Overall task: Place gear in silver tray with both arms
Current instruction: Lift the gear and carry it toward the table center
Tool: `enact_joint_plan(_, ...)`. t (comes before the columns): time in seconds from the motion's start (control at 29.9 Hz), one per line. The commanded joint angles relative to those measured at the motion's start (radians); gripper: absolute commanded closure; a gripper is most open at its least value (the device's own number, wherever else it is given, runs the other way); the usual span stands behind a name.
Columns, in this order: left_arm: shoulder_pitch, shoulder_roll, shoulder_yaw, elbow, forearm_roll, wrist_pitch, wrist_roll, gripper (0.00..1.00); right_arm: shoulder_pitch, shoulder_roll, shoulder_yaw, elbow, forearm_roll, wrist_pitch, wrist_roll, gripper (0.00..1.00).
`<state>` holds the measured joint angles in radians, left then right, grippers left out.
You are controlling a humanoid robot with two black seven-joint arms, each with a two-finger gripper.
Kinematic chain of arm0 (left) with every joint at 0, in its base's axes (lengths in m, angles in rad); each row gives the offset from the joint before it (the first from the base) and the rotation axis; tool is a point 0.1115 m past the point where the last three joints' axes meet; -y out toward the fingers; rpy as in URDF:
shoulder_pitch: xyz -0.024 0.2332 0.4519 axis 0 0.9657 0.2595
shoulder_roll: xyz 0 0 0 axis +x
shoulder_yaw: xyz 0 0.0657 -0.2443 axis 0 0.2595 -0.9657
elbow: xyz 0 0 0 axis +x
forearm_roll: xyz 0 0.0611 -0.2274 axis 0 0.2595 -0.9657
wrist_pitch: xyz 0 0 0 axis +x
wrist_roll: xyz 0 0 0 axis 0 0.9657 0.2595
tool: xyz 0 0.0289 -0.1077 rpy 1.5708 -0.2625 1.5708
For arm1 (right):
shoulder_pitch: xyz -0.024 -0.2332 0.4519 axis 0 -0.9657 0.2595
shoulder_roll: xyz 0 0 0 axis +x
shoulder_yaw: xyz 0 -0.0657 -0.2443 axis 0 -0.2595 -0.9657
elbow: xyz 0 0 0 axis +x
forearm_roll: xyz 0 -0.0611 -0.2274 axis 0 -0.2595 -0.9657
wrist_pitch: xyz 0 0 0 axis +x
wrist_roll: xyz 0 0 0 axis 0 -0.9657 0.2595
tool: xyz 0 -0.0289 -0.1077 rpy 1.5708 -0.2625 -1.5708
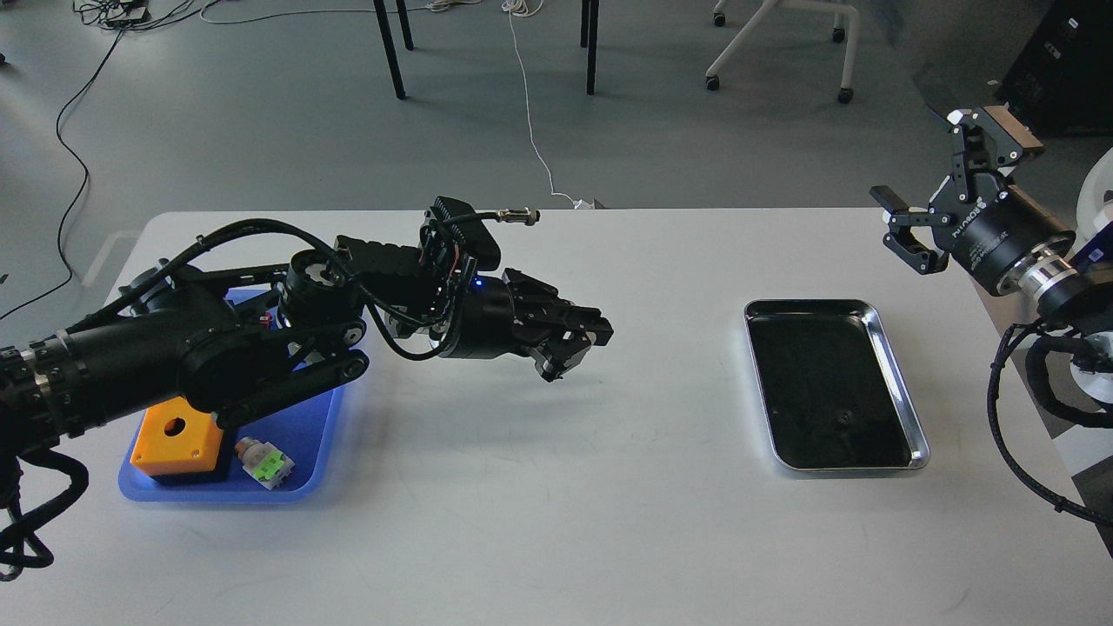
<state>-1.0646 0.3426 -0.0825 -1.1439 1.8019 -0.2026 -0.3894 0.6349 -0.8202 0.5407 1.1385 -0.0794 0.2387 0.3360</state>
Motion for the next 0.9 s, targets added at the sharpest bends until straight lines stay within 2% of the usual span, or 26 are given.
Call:
enact_joint_plan(0.0,0.002,-0.076,0.001,0.059,0.001,0.0,0.003,0.73,-0.038,-0.014,0.002,-0.035,0.001,-0.006,0.005,0.01)
enact_joint_plan(0.17,0.024,-0.174,0.001,0.157,0.001,0.0,0.006,0.73,-0.056,-0.039,-0.007,-0.051,0.001,-0.007,0.003,0.01)
enact_joint_plan(0.3,0.038,-0.275,0.035,0.223,0.001,-0.006,0.076,0.73,-0.07,-0.039,0.002,-0.049,0.003,-0.01,0.003,0.01)
enact_joint_plan(0.47,0.051,-0.343,0.095,0.309,-0.004,0.005,0.078,0.73,-0.069,-0.04,0.016,-0.046,0.003,-0.01,0.003,0.01)
enact_joint_plan(0.7,0.089,-0.343,0.096,0.427,-0.001,0.005,0.083,0.72,-0.061,-0.039,0.053,-0.048,0.003,-0.01,0.001,0.01)
enact_joint_plan(0.87,0.1,-0.343,0.096,0.432,-0.003,0.003,0.078,0.7,-0.061,-0.039,0.065,-0.048,0.003,-0.01,0.001,0.01)
